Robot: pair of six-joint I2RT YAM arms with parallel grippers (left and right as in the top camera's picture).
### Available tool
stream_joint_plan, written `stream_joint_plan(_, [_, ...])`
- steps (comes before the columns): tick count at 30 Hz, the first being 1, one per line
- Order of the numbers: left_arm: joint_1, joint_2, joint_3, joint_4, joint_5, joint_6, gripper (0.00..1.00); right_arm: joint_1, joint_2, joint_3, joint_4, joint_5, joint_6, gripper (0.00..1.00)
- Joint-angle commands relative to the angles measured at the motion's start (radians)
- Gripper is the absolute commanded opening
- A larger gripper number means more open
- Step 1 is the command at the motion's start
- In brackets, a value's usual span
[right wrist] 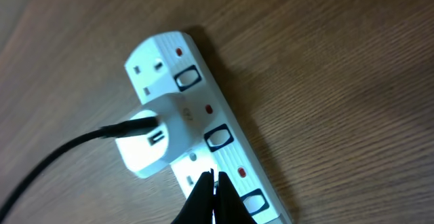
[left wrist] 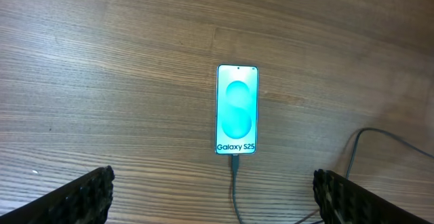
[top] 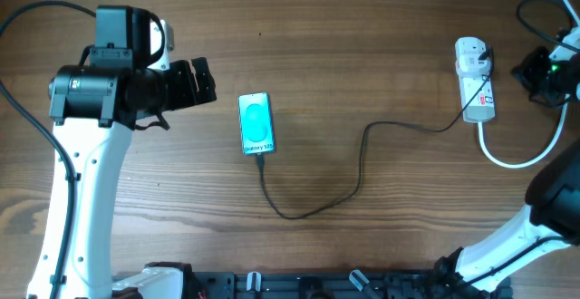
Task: Plug charger to phone and switch on socket
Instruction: 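Move the right gripper over the white power strip's switch, then press down the power strip switch with the right gripper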
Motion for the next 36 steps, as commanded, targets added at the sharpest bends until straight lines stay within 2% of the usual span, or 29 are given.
stream_joint_plan(1, [0.005, -0.006, 0.014, 0.001, -0.013, 0.008, 1.0, 0.0, 0.044, 0.016, 0.012, -0.015, -0.003, 0.04])
stream_joint_plan(16, [0.005, -0.006, 0.014, 0.001, -0.013, 0.008, 1.0, 0.041, 0.156, 0.014, 0.076, -0.008, -0.059, 0.04])
stream_joint_plan(36, [0.005, -0.006, 0.014, 0.001, -0.013, 0.008, 1.0, 0.055, 0.158, -0.006, 0.13, -0.008, -0.093, 0.04])
